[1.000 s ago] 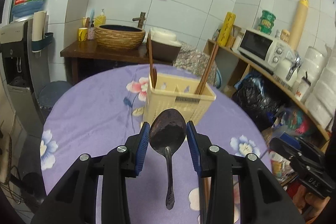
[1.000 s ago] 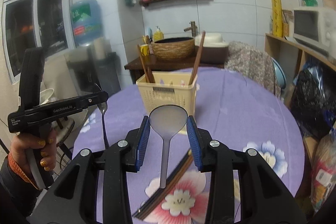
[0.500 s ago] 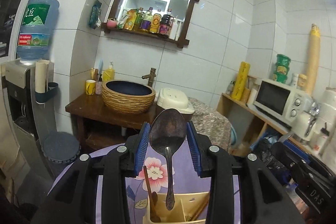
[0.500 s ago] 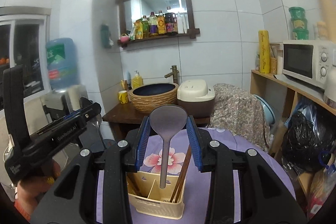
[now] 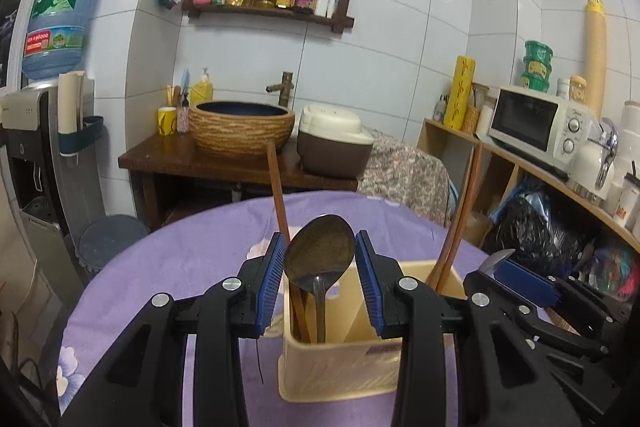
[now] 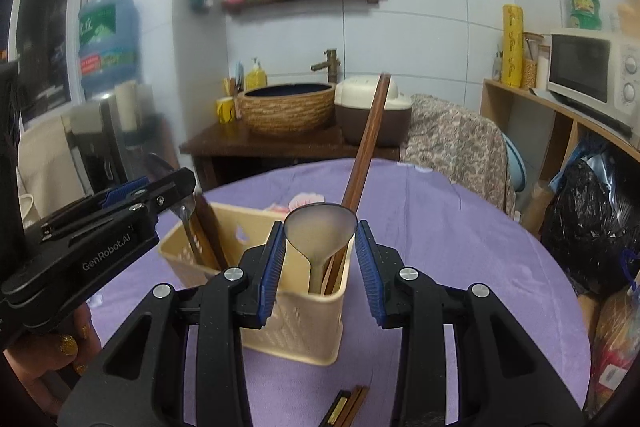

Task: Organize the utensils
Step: 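Carry both spoons over the beige holder and lower them in, opening both tools, then withdraw both tools from the holder toward the chopsticks on the table, then grasp a black chopstick with the left tool while the right tool grasps a brown chopstick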

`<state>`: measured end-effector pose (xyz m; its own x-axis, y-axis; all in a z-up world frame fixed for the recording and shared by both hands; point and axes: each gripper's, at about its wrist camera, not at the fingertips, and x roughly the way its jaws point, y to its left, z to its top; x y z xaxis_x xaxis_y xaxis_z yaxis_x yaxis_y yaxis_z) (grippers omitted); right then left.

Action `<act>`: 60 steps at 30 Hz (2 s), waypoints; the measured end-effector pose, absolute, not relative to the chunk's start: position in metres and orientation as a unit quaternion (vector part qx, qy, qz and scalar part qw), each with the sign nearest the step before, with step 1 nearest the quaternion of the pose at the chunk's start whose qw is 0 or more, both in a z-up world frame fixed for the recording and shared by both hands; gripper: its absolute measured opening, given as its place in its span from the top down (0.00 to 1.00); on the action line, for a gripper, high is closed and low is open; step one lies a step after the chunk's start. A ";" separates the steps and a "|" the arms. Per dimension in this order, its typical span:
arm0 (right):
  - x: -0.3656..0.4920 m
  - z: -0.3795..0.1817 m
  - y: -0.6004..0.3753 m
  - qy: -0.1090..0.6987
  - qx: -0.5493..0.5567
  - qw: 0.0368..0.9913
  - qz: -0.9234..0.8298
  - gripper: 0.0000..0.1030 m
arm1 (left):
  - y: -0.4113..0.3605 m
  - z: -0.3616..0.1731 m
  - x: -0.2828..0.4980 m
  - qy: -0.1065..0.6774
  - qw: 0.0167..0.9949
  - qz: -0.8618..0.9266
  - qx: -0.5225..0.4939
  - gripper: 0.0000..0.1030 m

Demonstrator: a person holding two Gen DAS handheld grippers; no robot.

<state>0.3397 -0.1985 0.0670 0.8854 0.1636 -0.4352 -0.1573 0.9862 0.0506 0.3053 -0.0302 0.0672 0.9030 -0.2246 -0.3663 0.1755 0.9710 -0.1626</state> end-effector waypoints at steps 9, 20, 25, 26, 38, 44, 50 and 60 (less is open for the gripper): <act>0.327 0.056 -0.198 0.217 0.001 0.972 0.086 0.37 | -0.016 0.065 0.287 0.192 0.971 -0.123 -0.067 0.34; 0.260 0.040 -0.208 0.245 -0.028 0.968 0.048 0.13 | 0.010 0.043 0.221 0.217 0.967 -0.109 -0.076 0.07; 0.227 0.015 -0.220 0.290 -0.036 0.956 0.027 0.06 | 0.018 0.009 0.187 0.250 0.958 -0.108 -0.085 0.05; 0.220 0.005 -0.225 0.308 -0.030 0.951 0.017 0.06 | 0.019 0.004 0.184 0.256 0.958 -0.105 -0.082 0.05; 0.189 -0.065 -0.230 0.417 -0.014 0.909 -0.004 0.06 | 0.033 -0.035 0.162 0.319 0.944 -0.069 -0.046 0.05; 0.194 -0.074 -0.204 0.425 -0.046 0.904 0.008 0.06 | 0.028 -0.038 0.156 0.318 0.944 -0.079 -0.043 0.05; 0.195 -0.084 -0.215 0.440 -0.014 0.898 0.014 0.06 | 0.016 -0.044 0.154 0.326 0.940 -0.096 -0.034 0.05; 0.178 -0.076 -0.263 0.429 -0.001 0.901 -0.059 0.06 | -0.022 -0.054 0.153 0.352 0.928 -0.125 0.016 0.05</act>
<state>0.1782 -0.2628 -0.0755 0.6243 -0.1066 -0.7738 0.1058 0.9931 -0.0515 0.1529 -0.0220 -0.0541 0.7216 -0.2212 -0.6561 0.2433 0.9682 -0.0588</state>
